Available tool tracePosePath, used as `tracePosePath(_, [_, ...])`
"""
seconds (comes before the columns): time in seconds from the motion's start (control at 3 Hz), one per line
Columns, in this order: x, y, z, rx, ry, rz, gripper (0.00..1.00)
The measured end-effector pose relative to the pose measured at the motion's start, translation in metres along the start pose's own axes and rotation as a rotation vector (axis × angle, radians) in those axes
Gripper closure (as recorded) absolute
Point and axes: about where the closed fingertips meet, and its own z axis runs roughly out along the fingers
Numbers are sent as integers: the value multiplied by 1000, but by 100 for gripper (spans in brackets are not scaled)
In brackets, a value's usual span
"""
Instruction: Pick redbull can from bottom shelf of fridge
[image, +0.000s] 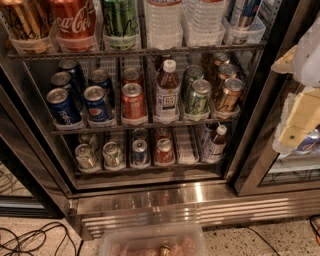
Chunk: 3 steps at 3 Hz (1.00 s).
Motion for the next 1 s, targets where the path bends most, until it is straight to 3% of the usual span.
tracePosePath(0.33, [0, 0, 0, 0, 0, 0, 0])
tracePosePath(0.67, [-6, 6, 10, 35, 32, -63, 18])
tracePosePath(1.0, [-20, 20, 31, 103, 97, -231, 42])
